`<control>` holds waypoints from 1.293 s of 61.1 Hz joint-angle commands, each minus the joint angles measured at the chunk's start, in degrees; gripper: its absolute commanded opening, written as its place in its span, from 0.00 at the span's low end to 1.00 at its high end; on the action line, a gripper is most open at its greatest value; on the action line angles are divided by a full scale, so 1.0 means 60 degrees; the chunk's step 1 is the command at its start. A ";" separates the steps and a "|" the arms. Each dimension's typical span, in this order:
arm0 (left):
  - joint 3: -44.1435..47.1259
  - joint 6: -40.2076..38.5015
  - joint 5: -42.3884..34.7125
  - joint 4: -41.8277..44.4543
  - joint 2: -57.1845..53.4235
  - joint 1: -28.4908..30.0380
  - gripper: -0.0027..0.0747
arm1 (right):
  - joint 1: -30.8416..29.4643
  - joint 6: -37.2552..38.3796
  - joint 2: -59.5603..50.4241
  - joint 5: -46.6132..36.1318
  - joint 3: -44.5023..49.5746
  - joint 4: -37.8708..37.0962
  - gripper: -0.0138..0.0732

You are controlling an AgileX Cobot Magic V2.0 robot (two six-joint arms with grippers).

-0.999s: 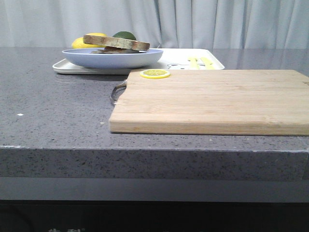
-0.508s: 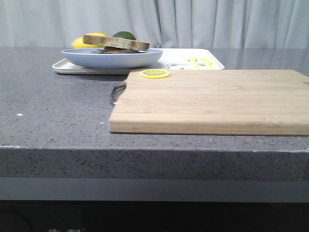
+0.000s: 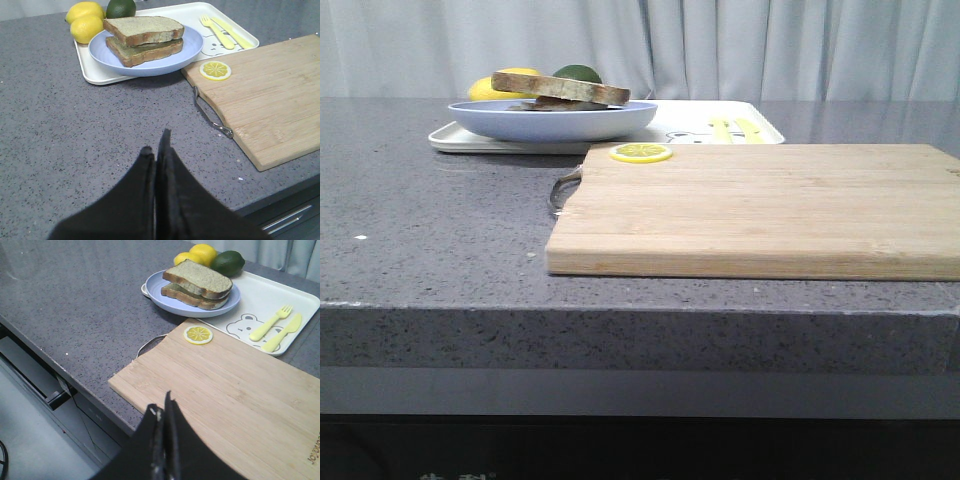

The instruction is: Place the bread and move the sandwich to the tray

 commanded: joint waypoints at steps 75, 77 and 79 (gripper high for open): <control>0.6535 -0.0024 -0.7067 0.0739 -0.5401 0.1582 0.01 | -0.0055 -0.0074 0.0060 -0.0633 -0.0213 0.0210 0.08; 0.6558 -0.0024 -0.7047 0.0672 -0.5379 0.1582 0.01 | -0.0055 -0.0074 0.0060 -0.0633 -0.0213 0.0210 0.08; 0.6560 -0.0024 -0.6957 0.0649 -0.5379 0.1582 0.01 | -0.0055 -0.0074 0.0060 -0.0643 -0.0213 0.0210 0.08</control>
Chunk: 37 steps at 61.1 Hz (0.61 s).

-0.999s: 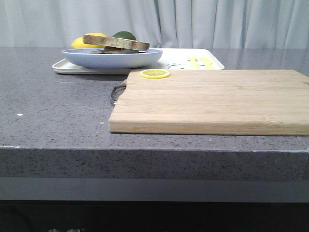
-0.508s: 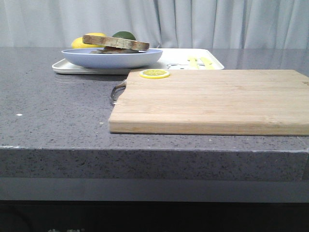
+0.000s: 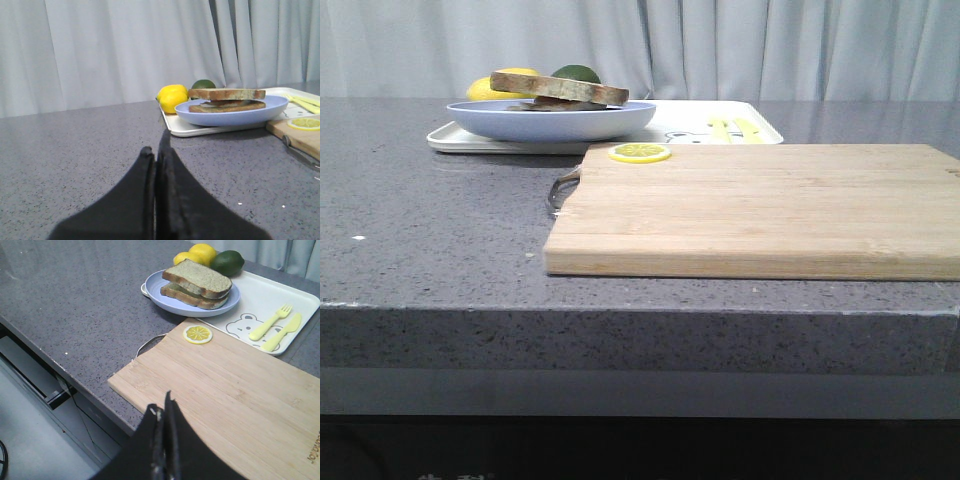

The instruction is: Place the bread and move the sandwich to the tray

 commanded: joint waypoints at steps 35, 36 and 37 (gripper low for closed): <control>0.0014 -0.0024 -0.0271 -0.0428 -0.0209 0.0035 0.01 | -0.0055 -0.0065 0.0060 -0.0630 -0.0220 0.0196 0.08; 0.0014 -0.0038 -0.0271 -0.0390 -0.0209 0.0035 0.01 | -0.0055 -0.0065 0.0060 -0.0630 -0.0220 0.0196 0.08; 0.0014 -0.0065 -0.0271 -0.0348 -0.0209 0.0035 0.01 | -0.0055 -0.0065 0.0060 -0.0630 -0.0220 0.0196 0.08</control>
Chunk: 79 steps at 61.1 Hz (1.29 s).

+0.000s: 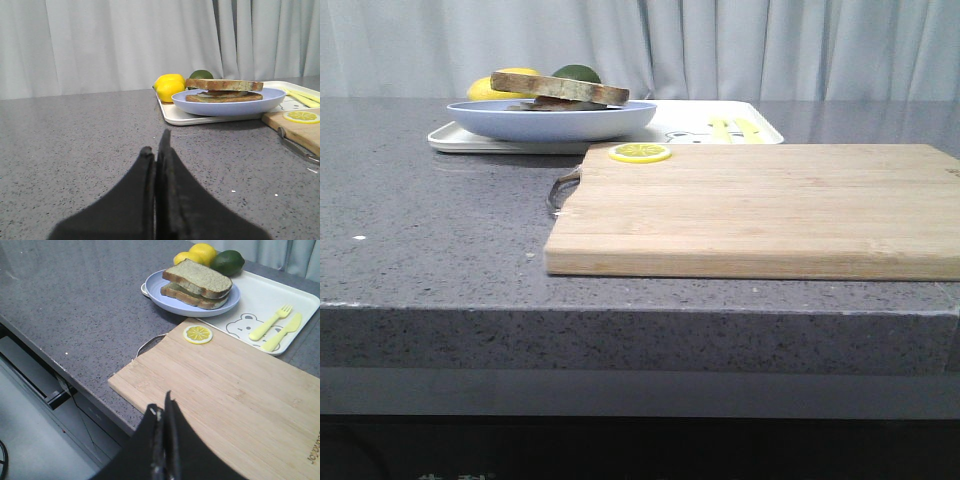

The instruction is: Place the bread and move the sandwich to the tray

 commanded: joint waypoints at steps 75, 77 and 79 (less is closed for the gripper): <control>0.0014 -0.0780 -0.0575 -0.0464 -0.0234 0.1388 0.01 | -0.0055 -0.0065 0.0060 -0.0617 -0.0220 0.0196 0.08; 0.0014 -0.0780 -0.0575 -0.0464 -0.0234 0.1298 0.01 | -0.0055 -0.0065 0.0060 -0.0617 -0.0220 0.0196 0.08; 0.0014 -0.0780 -0.0569 -0.0464 -0.0234 0.1250 0.01 | -0.0055 -0.0065 0.0060 -0.0617 -0.0220 0.0196 0.08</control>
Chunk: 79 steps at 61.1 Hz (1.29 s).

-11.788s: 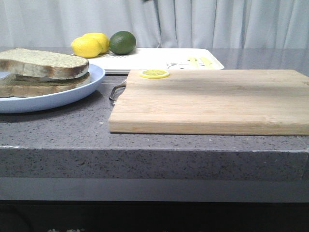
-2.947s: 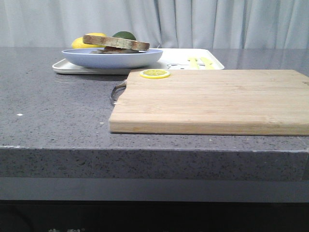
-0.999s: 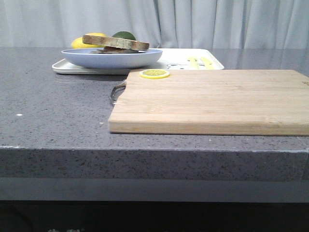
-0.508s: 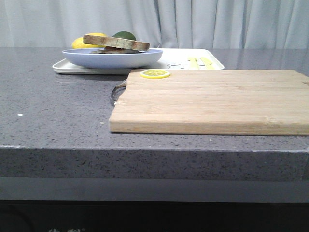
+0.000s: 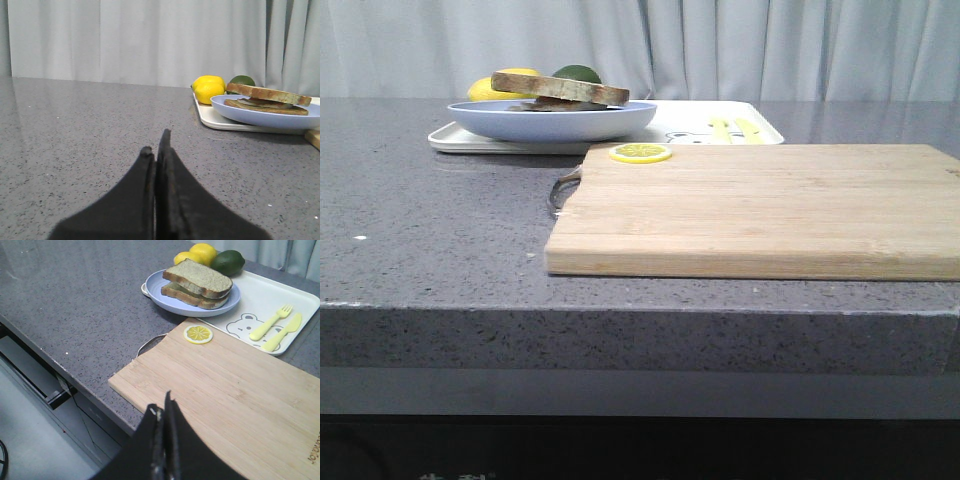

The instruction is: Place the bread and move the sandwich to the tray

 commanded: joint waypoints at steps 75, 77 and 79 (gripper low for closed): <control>0.0014 -0.0103 -0.0623 -0.0075 -0.0214 -0.0218 0.01 | -0.2950 -0.0049 -0.1612 -0.3043 0.2253 0.0001 0.08; 0.0014 -0.0103 -0.0623 -0.0075 -0.0214 -0.0218 0.01 | -0.3150 -0.0049 -0.1845 -0.3429 0.2604 0.0001 0.08; 0.0014 -0.0103 -0.0623 -0.0075 -0.0214 -0.0218 0.01 | -0.3334 -0.0049 -0.2141 -0.3830 0.3061 0.0001 0.08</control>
